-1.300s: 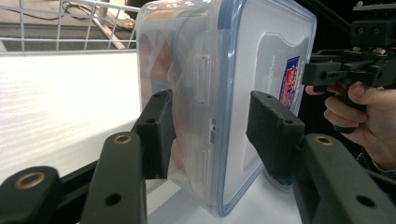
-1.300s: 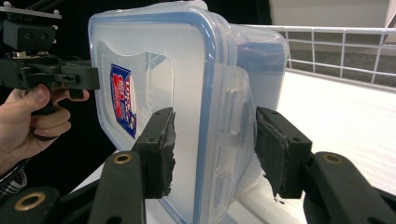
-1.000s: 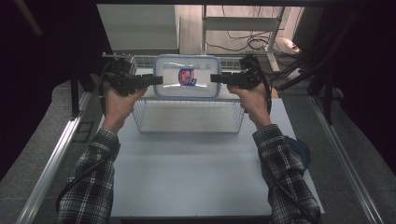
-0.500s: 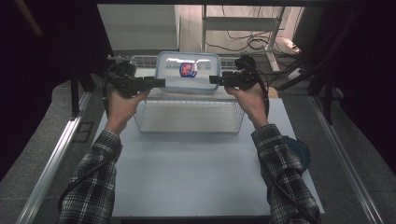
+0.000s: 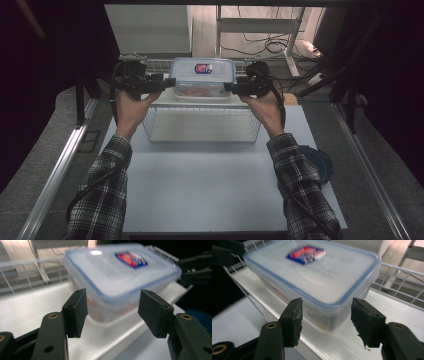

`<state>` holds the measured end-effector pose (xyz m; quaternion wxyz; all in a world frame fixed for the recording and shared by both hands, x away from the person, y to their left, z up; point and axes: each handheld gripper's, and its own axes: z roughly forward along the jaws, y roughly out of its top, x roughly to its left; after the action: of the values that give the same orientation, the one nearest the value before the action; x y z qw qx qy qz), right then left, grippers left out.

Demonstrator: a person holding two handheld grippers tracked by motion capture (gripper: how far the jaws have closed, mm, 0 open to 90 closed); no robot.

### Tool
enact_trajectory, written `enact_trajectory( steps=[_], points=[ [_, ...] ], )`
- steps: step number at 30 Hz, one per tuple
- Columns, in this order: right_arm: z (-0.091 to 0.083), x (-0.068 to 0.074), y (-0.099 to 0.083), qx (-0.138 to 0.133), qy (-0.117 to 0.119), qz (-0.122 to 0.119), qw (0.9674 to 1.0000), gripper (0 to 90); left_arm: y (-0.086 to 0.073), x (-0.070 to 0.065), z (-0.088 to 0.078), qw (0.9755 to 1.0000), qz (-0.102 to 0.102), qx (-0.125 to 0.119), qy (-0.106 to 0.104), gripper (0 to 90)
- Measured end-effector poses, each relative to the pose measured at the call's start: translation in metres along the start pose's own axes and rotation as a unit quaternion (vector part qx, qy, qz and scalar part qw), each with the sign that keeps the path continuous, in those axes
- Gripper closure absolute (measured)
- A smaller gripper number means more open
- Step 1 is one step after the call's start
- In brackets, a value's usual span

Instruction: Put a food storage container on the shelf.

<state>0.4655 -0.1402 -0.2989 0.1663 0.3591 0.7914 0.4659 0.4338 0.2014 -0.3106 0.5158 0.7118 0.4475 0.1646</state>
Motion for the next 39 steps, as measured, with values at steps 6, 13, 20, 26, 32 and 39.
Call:
enact_trajectory(
  steps=[6,13,20,26,32,39],
  points=[
    [-0.001,-0.004,0.009,-0.022,-0.021,0.028,0.9991,50.0,0.008,0.001,0.015,0.9998,0.0,0.017,0.014,54.7],
    [0.002,-0.009,0.013,-0.003,-0.018,0.049,0.9987,64.7,0.002,0.004,0.009,0.9998,-0.018,0.006,0.006,65.6],
    [-0.005,-0.003,0.011,0.004,-0.016,0.042,0.999,68.3,-0.002,0.001,0.0,0.9998,-0.015,0.012,0.001,67.1],
    [-0.008,0.001,0.009,0.004,-0.019,0.038,0.9991,72.7,-0.001,-0.001,-0.003,0.9999,0.002,0.012,0.006,72.1],
    [-0.018,0.007,0.001,-0.012,-0.011,0.017,0.9997,73.7,-0.011,-0.008,-0.019,0.9994,0.013,0.003,-0.033,74.8],
    [-0.033,0.014,-0.024,-0.022,0.01,0.007,0.9997,59.7,-0.042,-0.026,-0.028,0.9974,0.038,0.011,-0.06,56.9]
  ],
)
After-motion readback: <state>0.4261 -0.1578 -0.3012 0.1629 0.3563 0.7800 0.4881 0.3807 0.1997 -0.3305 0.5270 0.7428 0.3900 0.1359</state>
